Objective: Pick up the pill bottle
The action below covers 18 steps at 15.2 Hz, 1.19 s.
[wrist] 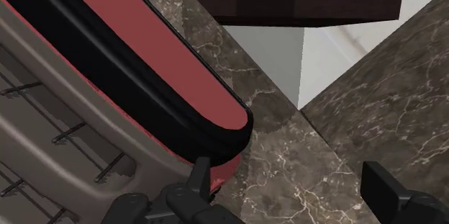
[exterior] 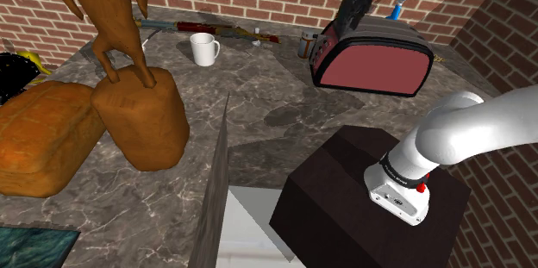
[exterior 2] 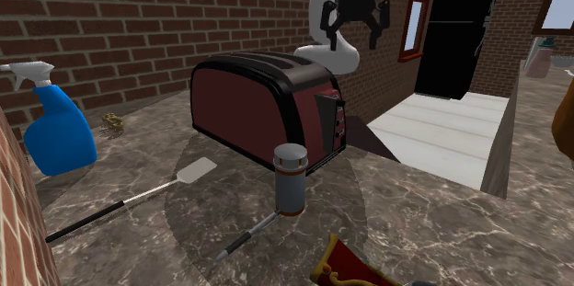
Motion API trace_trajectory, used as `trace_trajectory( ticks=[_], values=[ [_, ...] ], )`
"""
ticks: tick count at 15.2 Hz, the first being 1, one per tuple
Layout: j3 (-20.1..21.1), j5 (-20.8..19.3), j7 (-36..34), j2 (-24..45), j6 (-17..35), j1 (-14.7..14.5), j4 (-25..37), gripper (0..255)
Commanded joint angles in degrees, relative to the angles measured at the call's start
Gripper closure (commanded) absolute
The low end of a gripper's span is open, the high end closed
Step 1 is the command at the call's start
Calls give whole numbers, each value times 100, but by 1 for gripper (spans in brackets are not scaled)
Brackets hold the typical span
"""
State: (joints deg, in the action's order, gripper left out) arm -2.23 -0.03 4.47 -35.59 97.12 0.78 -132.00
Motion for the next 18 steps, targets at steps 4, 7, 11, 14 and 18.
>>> trace_trajectory(
  ticks=[4,7,11,14,18],
  values=[
    [-212,-177,222,921,671,121,269,0],
    [-326,-245,338,1507,996,182,544,0],
    [-469,-294,492,2309,1356,260,1009,0],
    [-567,-297,609,2923,1565,321,1431,0],
    [-677,-260,768,3757,1759,414,2096,0]
  ],
)
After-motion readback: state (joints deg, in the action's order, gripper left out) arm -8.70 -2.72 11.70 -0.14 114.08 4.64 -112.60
